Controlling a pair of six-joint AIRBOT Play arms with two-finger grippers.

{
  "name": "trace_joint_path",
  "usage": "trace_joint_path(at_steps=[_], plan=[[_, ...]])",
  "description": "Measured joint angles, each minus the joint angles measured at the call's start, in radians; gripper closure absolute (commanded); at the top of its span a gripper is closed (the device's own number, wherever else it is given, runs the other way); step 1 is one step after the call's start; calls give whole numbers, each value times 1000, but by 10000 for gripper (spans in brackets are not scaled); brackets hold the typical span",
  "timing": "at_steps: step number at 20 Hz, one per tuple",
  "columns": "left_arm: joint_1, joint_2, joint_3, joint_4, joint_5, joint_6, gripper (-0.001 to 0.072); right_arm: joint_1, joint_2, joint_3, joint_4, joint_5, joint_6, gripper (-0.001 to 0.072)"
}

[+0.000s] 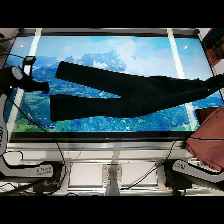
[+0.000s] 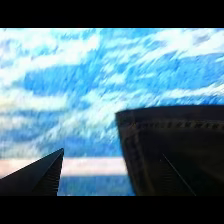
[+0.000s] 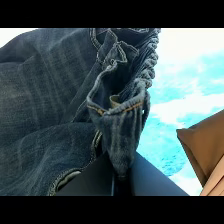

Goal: Fold the clothes and pants, and hang the long-sleeved shirts on hangers.

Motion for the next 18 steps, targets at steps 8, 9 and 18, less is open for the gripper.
trace_joint_path(at_steps=[8, 9, 18], plan=[[235, 15, -187, -346, -211, 148, 127, 0, 0, 0, -3, -19, -5, 681], [242, 18, -225, -380, -210, 174, 127, 0, 0, 0, -3, -21, -5, 681], [235, 29, -424, -499, -138, 292, 506, 0, 0, 0, -3, -27, -6, 681]])
